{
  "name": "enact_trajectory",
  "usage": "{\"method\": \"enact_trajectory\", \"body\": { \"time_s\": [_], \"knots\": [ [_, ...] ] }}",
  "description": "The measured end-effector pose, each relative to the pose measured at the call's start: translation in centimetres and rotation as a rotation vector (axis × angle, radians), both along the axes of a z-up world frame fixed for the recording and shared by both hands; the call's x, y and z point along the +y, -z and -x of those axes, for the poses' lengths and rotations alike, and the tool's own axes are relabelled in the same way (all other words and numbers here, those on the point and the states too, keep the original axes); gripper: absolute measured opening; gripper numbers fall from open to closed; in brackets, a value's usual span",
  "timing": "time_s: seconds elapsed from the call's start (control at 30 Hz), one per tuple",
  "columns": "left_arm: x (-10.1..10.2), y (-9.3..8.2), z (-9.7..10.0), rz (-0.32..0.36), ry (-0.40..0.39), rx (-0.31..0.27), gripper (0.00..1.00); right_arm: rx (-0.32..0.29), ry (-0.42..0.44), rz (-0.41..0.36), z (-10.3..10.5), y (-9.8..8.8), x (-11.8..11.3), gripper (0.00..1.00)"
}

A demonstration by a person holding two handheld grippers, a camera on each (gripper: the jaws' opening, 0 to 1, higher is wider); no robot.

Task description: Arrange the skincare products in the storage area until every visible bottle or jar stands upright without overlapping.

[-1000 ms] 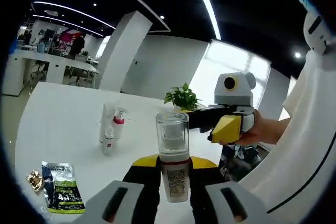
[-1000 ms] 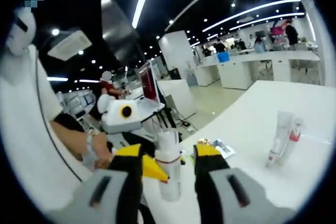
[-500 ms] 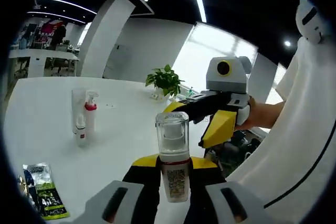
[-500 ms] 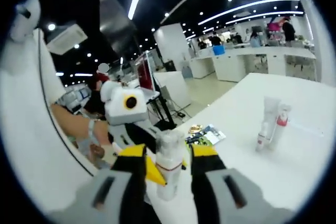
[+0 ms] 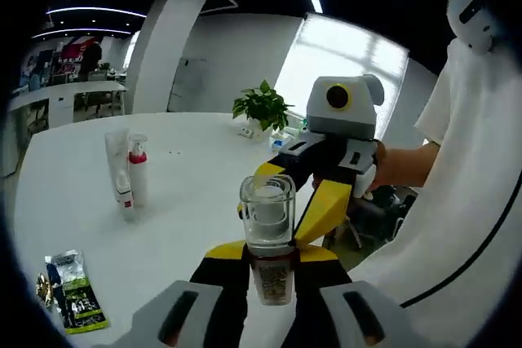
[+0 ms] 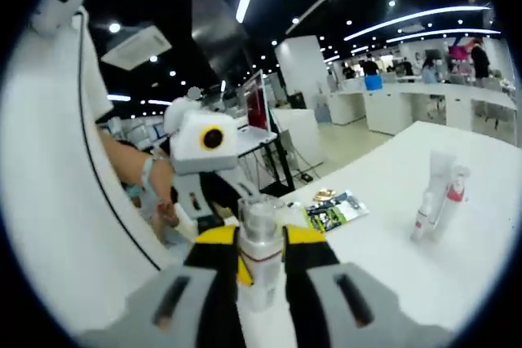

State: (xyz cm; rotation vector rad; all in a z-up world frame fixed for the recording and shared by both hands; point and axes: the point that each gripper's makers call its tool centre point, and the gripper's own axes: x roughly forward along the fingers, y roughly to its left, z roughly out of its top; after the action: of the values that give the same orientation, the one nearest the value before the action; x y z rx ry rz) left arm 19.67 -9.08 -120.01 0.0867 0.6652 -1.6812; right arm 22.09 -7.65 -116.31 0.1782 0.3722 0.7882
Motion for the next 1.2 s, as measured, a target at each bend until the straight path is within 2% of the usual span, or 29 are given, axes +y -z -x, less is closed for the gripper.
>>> {"method": "enact_trajectory", "body": {
  "time_s": [0.07,0.2,0.37,0.43,0.57,0.7,0.73,0.87,0.97,1.0,1.2],
  "knots": [
    [0.0,0.8,0.2,-0.023,-0.021,-0.024,0.20,-0.014,-0.008,-0.009,0.2,0.7,0.1,0.18],
    [-0.2,1.4,0.5,-0.042,-0.045,-0.023,0.21,-0.018,-0.003,-0.029,0.6,1.3,-0.2,0.18],
    [-0.8,1.7,0.3,-0.041,-0.065,-0.032,0.21,-0.052,0.043,-0.039,0.6,1.4,-1.0,0.18],
    [-0.8,2.4,-0.1,-0.062,-0.085,-0.039,0.21,-0.053,0.076,-0.053,0.2,1.5,-1.6,0.18],
    [0.0,3.3,-0.7,-0.102,-0.134,-0.066,0.34,-0.052,0.141,-0.099,-1.0,1.6,-3.0,0.18],
    [1.2,3.6,-1.2,-0.113,-0.192,-0.067,0.36,-0.066,0.159,-0.081,-2.0,1.8,-3.8,0.18],
    [2.0,3.9,-1.5,-0.114,-0.241,-0.048,0.36,-0.089,0.174,-0.064,-2.7,1.9,-4.5,0.18],
    [3.1,4.5,-1.7,-0.132,-0.292,-0.037,0.36,-0.113,0.218,-0.024,-4.2,2.6,-6.1,0.18],
    [3.8,4.8,-1.7,-0.146,-0.320,-0.032,0.36,-0.134,0.253,0.006,-5.3,2.9,-7.3,0.18],
    [4.1,4.8,-1.8,-0.150,-0.339,-0.025,0.36,-0.167,0.276,0.038,-5.9,3.1,-8.1,0.18],
    [4.6,5.3,-2.0,-0.166,-0.364,-0.004,0.36,-0.184,0.313,0.102,-7.9,4.3,-10.0,0.18]
  ]
}}
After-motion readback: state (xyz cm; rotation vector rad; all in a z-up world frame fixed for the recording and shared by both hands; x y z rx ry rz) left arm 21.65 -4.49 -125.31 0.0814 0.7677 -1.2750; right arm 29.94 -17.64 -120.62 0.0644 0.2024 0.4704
